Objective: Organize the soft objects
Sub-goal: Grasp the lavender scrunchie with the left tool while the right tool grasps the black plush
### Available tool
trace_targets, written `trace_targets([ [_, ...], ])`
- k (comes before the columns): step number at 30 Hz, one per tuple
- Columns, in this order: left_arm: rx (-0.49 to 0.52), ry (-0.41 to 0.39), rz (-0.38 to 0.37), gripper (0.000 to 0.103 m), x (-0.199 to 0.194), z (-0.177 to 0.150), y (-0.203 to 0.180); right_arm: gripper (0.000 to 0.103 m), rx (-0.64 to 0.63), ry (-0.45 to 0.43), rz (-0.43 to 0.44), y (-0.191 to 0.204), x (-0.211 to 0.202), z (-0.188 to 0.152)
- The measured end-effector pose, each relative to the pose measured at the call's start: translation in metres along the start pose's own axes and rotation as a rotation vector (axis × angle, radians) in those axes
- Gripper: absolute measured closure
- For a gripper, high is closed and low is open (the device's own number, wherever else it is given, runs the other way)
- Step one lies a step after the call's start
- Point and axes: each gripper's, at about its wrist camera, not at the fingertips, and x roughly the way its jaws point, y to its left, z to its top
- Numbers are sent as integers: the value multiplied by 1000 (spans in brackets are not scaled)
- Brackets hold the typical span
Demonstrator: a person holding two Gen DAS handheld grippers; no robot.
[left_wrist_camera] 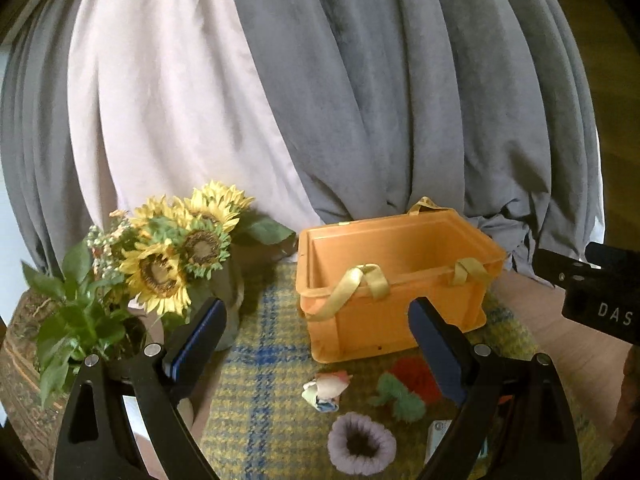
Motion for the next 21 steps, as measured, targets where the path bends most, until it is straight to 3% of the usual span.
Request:
trace_targets([
  [10, 21, -24, 7, 9, -25, -30, -4, 19, 32, -15, -3, -8, -23, -36],
  [21, 67, 58, -17, 9, -28, -68, -17, 19, 40, 44, -25, -17, -29, -75],
])
